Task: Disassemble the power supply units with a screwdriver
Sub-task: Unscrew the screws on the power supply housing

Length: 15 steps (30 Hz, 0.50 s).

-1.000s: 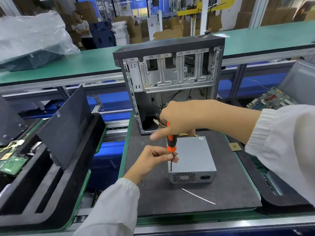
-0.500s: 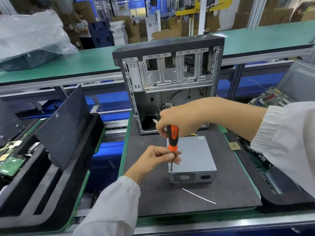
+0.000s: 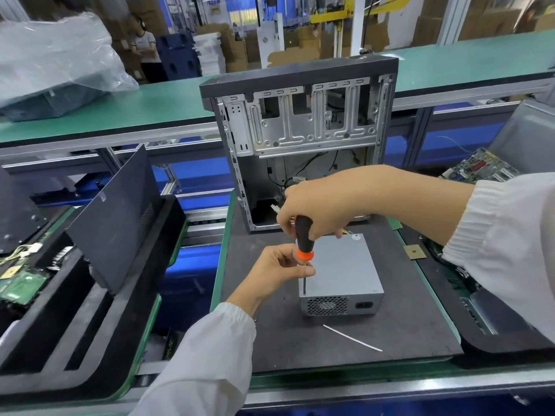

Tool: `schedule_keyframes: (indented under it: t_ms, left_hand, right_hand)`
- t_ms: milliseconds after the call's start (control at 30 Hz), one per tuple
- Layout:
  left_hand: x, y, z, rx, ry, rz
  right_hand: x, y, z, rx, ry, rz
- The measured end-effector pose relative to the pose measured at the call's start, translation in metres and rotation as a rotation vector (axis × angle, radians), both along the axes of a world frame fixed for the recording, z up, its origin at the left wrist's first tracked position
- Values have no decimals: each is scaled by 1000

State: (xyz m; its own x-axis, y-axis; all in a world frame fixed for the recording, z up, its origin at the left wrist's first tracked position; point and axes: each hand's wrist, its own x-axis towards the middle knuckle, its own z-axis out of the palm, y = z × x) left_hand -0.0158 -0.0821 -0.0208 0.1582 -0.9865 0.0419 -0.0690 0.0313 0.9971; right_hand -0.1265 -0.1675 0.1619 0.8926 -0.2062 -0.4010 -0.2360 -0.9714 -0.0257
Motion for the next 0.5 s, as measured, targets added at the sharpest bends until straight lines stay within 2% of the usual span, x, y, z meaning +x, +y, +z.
schedule_keyframes:
  t_ms: [100, 200, 267, 367, 500]
  left_hand:
    - [1, 3, 1, 3, 14, -34]
    - [3, 9, -2, 20, 30, -77]
    - [3, 10, -5, 18, 21, -61]
    - [2, 6, -4, 0, 10, -6]
    - [2, 0, -2, 23, -33, 24]
  right_hand:
    - [-1, 1, 0, -10, 11, 65]
    - [-1, 3, 0, -122, 10, 115]
    - [0, 1, 2, -73, 20, 62]
    - [-1, 1, 4, 98, 19, -137]
    - [6, 0, -1, -103, 5, -215]
